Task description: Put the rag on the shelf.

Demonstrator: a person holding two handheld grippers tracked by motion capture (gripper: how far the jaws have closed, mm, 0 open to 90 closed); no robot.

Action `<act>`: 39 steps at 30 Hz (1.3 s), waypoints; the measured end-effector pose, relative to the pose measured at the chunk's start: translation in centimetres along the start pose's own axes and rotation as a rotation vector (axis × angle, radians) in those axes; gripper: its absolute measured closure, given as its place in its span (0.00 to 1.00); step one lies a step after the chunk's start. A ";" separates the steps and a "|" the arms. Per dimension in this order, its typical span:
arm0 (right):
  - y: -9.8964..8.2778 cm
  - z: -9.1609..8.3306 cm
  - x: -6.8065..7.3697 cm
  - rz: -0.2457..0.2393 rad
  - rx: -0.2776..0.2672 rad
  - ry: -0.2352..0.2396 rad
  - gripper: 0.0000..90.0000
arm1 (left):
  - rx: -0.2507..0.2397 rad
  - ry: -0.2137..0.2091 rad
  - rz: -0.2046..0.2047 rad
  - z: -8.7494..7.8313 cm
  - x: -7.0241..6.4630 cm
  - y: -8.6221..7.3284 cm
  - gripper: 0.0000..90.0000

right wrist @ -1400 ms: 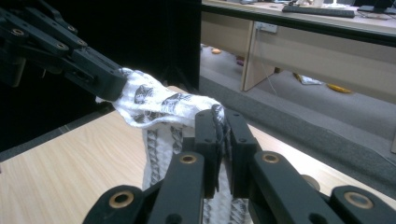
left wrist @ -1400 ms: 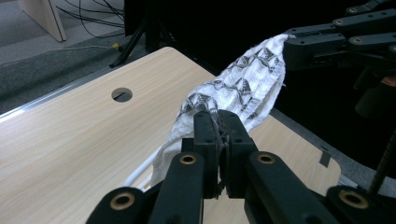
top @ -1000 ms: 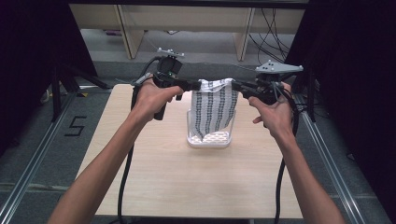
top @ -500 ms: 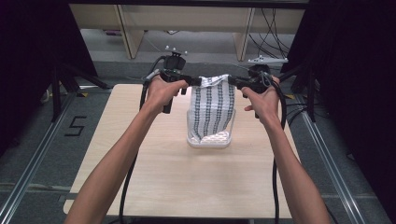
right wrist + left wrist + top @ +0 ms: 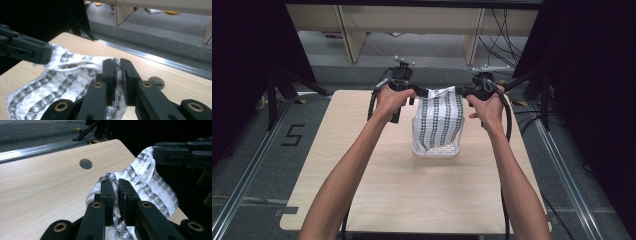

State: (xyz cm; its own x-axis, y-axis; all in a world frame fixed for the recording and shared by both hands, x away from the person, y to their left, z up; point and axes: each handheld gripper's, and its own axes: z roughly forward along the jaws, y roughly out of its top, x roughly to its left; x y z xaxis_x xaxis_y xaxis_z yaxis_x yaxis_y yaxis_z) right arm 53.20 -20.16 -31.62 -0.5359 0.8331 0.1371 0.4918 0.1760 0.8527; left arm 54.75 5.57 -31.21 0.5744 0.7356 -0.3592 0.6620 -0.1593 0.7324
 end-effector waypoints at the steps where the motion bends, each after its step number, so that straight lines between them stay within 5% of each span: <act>1: -0.1 0.2 0.0 0.009 0.000 0.004 0.92 | 0.009 0.000 0.001 0.1 0.1 -0.1 0.91; 8: -0.7 1.8 -0.1 -0.016 0.042 -0.006 0.90 | 0.033 0.019 -0.013 0.4 0.8 -0.6 0.88; 18: -1.3 2.4 -0.2 0.031 0.059 -0.002 0.76 | 0.057 0.027 -0.023 0.3 1.3 -0.9 0.68; 39: -1.5 0.2 -0.1 -0.006 0.060 0.002 0.67 | 0.044 0.018 0.006 -2.1 1.1 -1.7 0.58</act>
State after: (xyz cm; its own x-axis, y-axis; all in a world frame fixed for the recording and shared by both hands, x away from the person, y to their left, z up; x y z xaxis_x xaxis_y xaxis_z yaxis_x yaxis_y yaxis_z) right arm 52.67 -20.40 -33.07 -0.5402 0.8310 0.1326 0.5286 0.2125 0.8219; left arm 53.31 8.01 -31.65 0.5698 0.7462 -0.3443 0.6794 -0.1921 0.7081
